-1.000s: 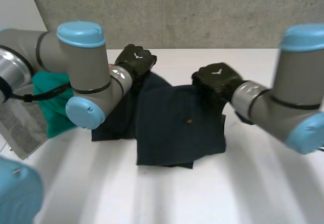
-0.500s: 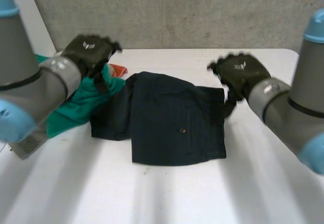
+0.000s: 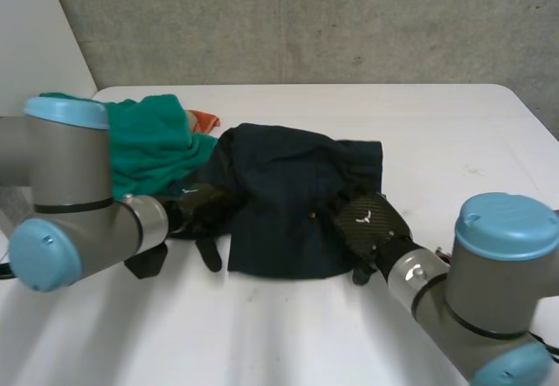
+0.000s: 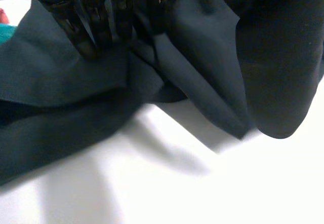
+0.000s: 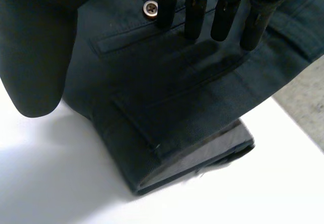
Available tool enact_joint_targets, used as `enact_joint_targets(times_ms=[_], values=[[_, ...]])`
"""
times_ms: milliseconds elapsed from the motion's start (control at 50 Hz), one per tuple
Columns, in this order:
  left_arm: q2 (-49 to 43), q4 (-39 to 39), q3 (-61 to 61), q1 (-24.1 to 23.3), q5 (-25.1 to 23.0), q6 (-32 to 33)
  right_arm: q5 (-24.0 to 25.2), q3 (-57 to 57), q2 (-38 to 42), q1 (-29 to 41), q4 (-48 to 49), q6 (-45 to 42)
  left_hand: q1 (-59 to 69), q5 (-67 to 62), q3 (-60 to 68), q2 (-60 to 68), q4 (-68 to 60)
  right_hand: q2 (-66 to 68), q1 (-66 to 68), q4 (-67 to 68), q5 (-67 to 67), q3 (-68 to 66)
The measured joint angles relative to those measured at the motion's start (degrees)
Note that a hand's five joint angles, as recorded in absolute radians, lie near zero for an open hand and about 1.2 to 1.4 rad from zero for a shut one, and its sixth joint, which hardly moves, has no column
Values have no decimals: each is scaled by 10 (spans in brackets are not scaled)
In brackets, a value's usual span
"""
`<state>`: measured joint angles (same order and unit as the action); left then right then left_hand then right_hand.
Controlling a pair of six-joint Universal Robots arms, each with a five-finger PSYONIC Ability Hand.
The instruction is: Fold the laundry.
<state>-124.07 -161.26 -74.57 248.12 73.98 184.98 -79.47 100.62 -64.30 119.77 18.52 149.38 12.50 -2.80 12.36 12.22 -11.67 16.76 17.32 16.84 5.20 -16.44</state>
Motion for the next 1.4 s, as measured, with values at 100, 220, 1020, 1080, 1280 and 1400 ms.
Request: enact_joint_targets(times_ms=[100,220,1020,1080,1280,1400], values=[[-31,12,50,-24,1,-24,-2,-34,49,-4,35,-18,-2,0,-3,-4,3,29,23,26,49,-34],[-57,16,107,-55,6,-35,-4,-78,89,-16,35,-29,-2,0,-3,-4,3,174,149,169,181,-174],[-111,26,272,-171,3,-247,-33,-136,-59,-52,-175,81,457,-459,467,482,-477,496,442,515,492,-491],[-95,8,261,-167,3,-259,-34,-137,-68,-53,-174,80,496,-535,552,561,-565,496,442,515,492,-491],[2,49,277,-122,92,-116,-15,-170,-131,-87,-201,94,504,-535,552,561,-566,496,442,515,507,-496],[68,147,298,-120,101,57,24,-213,-164,-99,-277,98,504,-535,552,561,-566,496,448,515,510,-500]])
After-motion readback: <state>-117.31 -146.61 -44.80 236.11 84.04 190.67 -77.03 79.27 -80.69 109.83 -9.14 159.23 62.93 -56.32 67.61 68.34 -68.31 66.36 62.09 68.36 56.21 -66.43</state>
